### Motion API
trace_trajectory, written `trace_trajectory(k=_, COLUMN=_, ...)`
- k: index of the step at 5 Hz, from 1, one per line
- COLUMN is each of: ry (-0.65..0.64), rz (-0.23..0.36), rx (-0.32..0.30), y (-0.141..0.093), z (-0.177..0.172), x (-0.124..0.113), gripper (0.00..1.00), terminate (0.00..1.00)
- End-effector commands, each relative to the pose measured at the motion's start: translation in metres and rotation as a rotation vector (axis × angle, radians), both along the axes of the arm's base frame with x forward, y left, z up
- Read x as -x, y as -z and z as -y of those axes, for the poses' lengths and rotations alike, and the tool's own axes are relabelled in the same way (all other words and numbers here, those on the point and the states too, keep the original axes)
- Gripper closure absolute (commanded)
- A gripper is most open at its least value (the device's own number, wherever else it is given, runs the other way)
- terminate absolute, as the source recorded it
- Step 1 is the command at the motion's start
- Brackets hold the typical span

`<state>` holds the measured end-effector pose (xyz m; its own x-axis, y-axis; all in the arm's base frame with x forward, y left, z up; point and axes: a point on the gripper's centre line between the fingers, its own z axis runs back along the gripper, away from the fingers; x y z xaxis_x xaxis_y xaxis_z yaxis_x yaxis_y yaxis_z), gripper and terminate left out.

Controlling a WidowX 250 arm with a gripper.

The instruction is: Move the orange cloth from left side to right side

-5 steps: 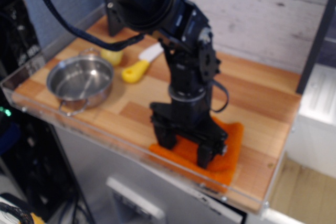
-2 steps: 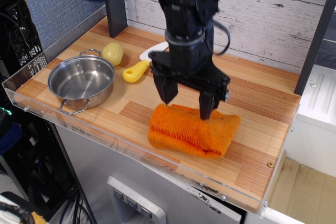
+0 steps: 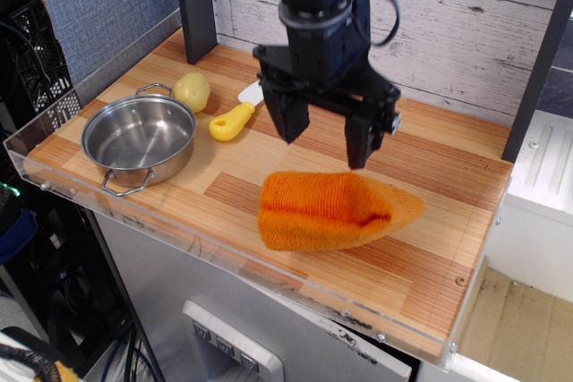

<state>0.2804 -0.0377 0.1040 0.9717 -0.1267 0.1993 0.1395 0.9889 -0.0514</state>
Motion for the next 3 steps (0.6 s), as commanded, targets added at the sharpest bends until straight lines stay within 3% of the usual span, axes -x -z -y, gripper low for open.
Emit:
trace_trajectory(k=1, ry=-0.011, rz=0.002, rx=0.068, y=-0.036, z=-0.016, x=0.002, gripper=0.0, terminate=0.0)
trace_trajectory(k=3, ry=-0.023, rz=0.017, rx=0.037, y=-0.047, z=-0.032, x=-0.004, gripper=0.0, terminate=0.0)
